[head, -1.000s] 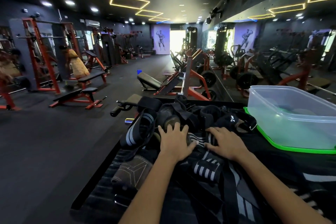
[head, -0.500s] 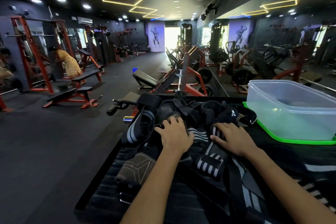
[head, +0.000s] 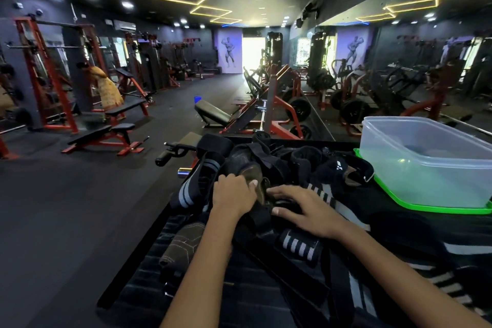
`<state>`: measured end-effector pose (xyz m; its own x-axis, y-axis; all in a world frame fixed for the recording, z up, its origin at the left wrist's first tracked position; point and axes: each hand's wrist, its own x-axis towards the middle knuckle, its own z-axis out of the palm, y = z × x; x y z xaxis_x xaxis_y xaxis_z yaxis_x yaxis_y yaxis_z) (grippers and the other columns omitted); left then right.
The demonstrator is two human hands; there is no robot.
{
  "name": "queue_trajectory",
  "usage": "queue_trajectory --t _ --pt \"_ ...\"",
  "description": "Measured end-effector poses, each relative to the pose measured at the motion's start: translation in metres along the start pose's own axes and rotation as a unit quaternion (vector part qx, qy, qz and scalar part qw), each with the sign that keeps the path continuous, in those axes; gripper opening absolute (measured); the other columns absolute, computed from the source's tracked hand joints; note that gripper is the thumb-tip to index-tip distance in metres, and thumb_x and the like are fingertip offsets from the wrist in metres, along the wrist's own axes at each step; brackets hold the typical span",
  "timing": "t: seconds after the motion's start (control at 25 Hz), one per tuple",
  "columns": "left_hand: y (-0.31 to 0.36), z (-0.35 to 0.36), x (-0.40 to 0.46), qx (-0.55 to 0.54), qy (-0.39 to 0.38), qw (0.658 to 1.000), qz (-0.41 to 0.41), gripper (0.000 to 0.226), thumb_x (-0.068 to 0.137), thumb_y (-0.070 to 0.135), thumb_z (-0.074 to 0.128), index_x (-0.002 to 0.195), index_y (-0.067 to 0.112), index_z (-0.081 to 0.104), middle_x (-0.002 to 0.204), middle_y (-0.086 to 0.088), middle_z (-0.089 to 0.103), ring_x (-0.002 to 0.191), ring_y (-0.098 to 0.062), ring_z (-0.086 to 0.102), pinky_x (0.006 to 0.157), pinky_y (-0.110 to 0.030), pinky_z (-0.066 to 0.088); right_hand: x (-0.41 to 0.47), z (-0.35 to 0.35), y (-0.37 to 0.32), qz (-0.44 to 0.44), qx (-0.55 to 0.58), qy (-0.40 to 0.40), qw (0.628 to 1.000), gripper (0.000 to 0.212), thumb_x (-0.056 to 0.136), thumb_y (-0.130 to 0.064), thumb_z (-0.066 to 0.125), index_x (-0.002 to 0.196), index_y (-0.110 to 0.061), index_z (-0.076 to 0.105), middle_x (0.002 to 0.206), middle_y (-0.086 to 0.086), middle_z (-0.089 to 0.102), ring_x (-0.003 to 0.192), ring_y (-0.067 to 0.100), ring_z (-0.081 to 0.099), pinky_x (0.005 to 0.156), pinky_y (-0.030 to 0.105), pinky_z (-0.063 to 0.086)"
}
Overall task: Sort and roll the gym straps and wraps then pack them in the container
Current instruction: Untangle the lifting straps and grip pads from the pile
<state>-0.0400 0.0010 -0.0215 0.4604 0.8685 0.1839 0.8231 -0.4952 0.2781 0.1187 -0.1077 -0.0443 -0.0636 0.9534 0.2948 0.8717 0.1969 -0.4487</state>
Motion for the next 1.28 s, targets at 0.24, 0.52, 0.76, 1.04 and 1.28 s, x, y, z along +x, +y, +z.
queue_trajectory --t 0.24,0.52,0.76,1.04,1.28 --pt "-0.005 -0.006 0.004 -0.221 -0.037 0.974 -0.033 0.035 0.096 0.036 0.052 0.113 0.008 0.067 0.120 -0.013 0.057 0.117 -0.027 0.051 0.095 -0.031 0.039 0.000 0.010 -0.005 0.085 0.241 0.042 0.966 0.022 0.093 -0.032 0.061 0.115 -0.028 0.063 0.109 -0.008 0.070 0.108 0.003 0.062 0.101 0.037 0.046" --pt "0.019 -0.007 -0.006 -0.314 -0.034 0.949 0.003 0.025 0.090 0.037 0.062 0.098 0.014 0.069 0.101 0.000 0.067 0.095 -0.012 0.059 0.077 -0.022 0.040 0.000 0.006 -0.015 0.211 0.500 0.127 0.830 0.025 0.088 -0.021 0.067 0.109 -0.007 0.069 0.096 0.007 0.074 0.095 0.019 0.070 0.080 0.028 0.055" --pt "0.019 -0.005 -0.004 -0.317 -0.040 0.945 0.066 0.015 0.094 0.028 0.056 0.089 0.014 0.059 0.102 -0.009 0.058 0.088 -0.015 0.054 0.068 -0.018 0.038 0.000 -0.006 -0.013 0.226 0.541 0.147 0.797 0.008 0.090 -0.010 0.063 0.084 -0.005 0.065 0.088 0.013 0.072 0.082 0.023 0.068 0.078 0.033 0.055" --pt "0.022 -0.013 -0.010 -0.464 -0.060 0.883 0.042 0.024 0.095 0.044 0.051 0.106 0.022 0.055 0.108 0.004 0.061 0.098 -0.013 0.058 0.086 -0.032 0.046 0.001 -0.029 -0.013 0.154 0.529 0.250 0.796 0.005 0.092 -0.010 0.059 0.091 -0.007 0.063 0.088 0.009 0.068 0.080 0.021 0.064 0.073 0.030 0.053" --pt "0.039 -0.009 -0.017 -0.599 -0.106 0.793 0.040 0.029 0.093 0.038 0.058 0.117 0.022 0.055 0.108 0.000 0.062 0.089 -0.015 0.066 0.088 -0.036 0.055 -0.003 -0.051 -0.004 0.109 0.519 0.280 0.800 0.006 0.090 -0.011 0.059 0.094 -0.007 0.063 0.092 0.010 0.067 0.082 0.021 0.064 0.074 0.031 0.053"
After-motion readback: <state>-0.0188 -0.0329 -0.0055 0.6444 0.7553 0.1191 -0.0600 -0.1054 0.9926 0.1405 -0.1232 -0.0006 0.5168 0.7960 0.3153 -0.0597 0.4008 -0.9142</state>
